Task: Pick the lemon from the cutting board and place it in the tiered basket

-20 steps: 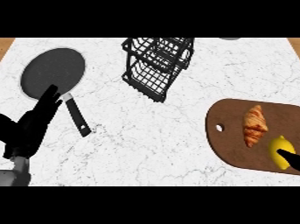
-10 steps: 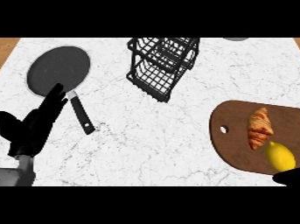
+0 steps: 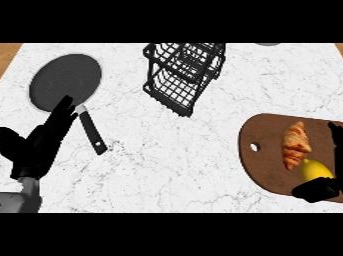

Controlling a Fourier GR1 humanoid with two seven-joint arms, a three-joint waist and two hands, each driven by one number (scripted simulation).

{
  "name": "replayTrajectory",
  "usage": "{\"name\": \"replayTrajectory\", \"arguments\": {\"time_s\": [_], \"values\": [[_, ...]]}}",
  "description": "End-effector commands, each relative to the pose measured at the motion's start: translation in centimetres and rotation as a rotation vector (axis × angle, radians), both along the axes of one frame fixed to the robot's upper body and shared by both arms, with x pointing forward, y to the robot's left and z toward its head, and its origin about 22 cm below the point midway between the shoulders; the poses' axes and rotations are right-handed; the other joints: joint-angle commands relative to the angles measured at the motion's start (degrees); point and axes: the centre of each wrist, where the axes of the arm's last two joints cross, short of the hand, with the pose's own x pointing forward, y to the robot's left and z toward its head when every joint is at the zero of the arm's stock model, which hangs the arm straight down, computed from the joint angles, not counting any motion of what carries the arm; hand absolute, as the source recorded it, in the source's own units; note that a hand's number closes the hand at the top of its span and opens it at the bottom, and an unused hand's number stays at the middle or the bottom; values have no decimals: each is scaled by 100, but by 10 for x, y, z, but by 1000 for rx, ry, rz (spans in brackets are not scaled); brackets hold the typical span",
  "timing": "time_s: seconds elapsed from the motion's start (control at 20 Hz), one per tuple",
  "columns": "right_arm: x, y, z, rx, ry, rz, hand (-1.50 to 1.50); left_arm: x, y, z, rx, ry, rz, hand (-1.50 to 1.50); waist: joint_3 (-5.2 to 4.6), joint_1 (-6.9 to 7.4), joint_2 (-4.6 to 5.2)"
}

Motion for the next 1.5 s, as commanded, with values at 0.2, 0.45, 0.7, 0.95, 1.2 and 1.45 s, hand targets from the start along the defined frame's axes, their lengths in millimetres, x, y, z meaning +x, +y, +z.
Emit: {"name": "replayTrajectory", "arguments": {"time_s": [0.2,0.45,0.7,0.95,1.2,1.45], "values": [[17,-6,-34,-58,109,-166,-150,-1,2,-2,10,-12,15,0,9,-49,-3],[7,-22,-67,-115,84,-189,-150,1,13,16,2,-1,9,0,11,-68,-7],[22,-29,-57,-167,85,-175,-150,-5,1,15,-2,7,16,0,11,-55,-9],[2,-42,-86,-136,160,-175,-150,-5,16,3,-13,-13,22,0,11,-67,-4],[14,-19,-92,-75,268,-110,150,4,20,14,16,-25,21,0,10,-41,2],[17,-27,-77,-160,269,-58,150,-13,22,12,15,-2,13,0,10,-31,-11]]}}
